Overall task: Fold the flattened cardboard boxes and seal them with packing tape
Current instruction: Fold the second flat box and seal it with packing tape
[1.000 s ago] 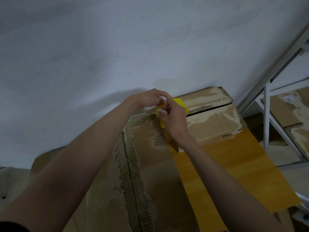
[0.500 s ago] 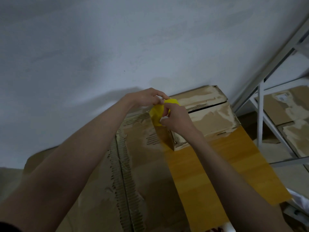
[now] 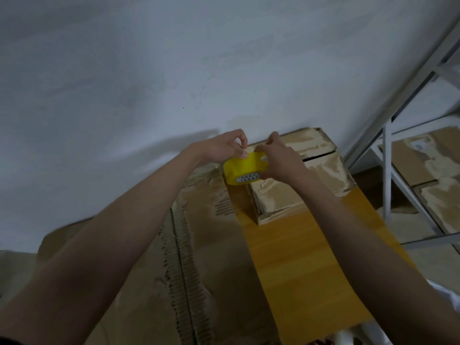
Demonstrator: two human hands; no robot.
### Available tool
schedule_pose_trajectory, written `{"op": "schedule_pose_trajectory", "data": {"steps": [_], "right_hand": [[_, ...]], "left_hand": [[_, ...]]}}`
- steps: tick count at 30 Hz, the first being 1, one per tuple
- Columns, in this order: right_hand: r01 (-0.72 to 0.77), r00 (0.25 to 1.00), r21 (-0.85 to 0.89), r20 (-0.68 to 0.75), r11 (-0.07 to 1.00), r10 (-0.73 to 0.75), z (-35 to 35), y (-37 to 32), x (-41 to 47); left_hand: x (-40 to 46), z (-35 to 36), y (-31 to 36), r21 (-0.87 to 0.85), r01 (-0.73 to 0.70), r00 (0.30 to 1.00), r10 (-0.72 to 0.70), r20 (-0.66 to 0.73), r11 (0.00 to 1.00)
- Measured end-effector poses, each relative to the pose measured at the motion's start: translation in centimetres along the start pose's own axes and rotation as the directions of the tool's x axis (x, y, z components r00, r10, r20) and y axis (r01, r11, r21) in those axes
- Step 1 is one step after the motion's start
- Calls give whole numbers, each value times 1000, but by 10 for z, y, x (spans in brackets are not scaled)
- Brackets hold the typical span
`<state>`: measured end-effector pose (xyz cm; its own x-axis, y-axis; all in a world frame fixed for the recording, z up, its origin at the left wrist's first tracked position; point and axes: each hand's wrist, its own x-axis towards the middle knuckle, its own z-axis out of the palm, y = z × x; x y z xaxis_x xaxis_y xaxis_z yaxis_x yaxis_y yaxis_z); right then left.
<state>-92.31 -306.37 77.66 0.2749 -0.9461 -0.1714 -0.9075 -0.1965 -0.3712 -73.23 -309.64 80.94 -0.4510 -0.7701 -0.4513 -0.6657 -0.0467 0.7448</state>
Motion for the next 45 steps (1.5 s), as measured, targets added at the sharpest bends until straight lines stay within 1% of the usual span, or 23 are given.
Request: {"op": "schedule_pose_trajectory", "data": {"steps": [2,4,5,7,9,11,14,15,16,18,20,22,25,27,29,33,34,36,37,38,39,42,45], "right_hand": [[38,999,25,-14,999,-37,-2,1,-1],[43,998,76,-43,996,-39,-2,2,-6],[36,997,99,-68,994,-29,-1,3,-9],[12,993,133,-118,991,4,2,8,-17],[-23,990,181,-135,983,48,6,16,-29],[-71,987,254,-120,965,104,12,23,-42],[-121,983,317,-94,941,158,27,29,-63],[-148,978,350,-84,925,189,32,30,-69],[-175,972,384,-77,907,220,36,31,-74],[-225,958,461,-58,859,282,43,35,-80],[-271,936,561,-36,782,350,46,40,-80],[-315,914,635,3,705,406,47,45,-72],[-362,891,689,57,628,451,49,51,-56],[-363,879,733,63,576,473,52,57,-47],[-346,880,762,62,547,471,59,70,-40],[-382,875,775,129,504,466,68,86,-40],[-375,874,778,116,503,472,70,88,-42],[-382,854,788,101,482,511,73,92,-43],[-418,833,774,117,476,541,76,95,-43],[-458,811,750,132,477,570,78,98,-44],[-495,800,703,140,510,583,80,101,-46],[-521,825,526,106,672,556,84,111,-46],[-523,826,435,47,733,561,89,117,-46]], "left_hand": [[-5,3,4,-16,-15,1000,15,-13,1000],[-13,3,8,-1,-75,994,75,-80,997],[-19,1,10,45,-115,983,120,-137,992],[-34,-3,7,199,-185,940,232,-250,962],[-52,-5,-3,354,-241,891,350,-288,904],[-71,-1,-16,516,-239,881,407,-240,823],[-86,14,-35,749,-198,904,414,-110,632],[-87,18,-39,786,-186,901,421,-102,589],[-88,22,-42,806,-174,895,432,-111,566],[-87,28,-44,827,-147,887,443,-133,543],[-85,33,-45,831,-126,895,424,-140,541],[-85,37,-46,817,-96,905,391,-167,569],[-85,44,-50,791,-50,912,351,-213,609],[-84,48,-51,779,-23,916,325,-234,627],[-83,51,-51,767,-5,916,311,-255,642],[-82,53,-53,755,7,907,314,-281,655],[-81,53,-53,752,8,904,317,-287,659],[-80,53,-55,748,11,899,320,-298,664],[-80,53,-55,746,12,897,323,-302,666],[-80,54,-55,745,13,895,325,-307,667],[-79,54,-55,743,13,892,328,-311,669],[-80,55,-56,738,13,885,336,-323,675],[-81,57,-56,736,9,881,342,-326,677]]}}
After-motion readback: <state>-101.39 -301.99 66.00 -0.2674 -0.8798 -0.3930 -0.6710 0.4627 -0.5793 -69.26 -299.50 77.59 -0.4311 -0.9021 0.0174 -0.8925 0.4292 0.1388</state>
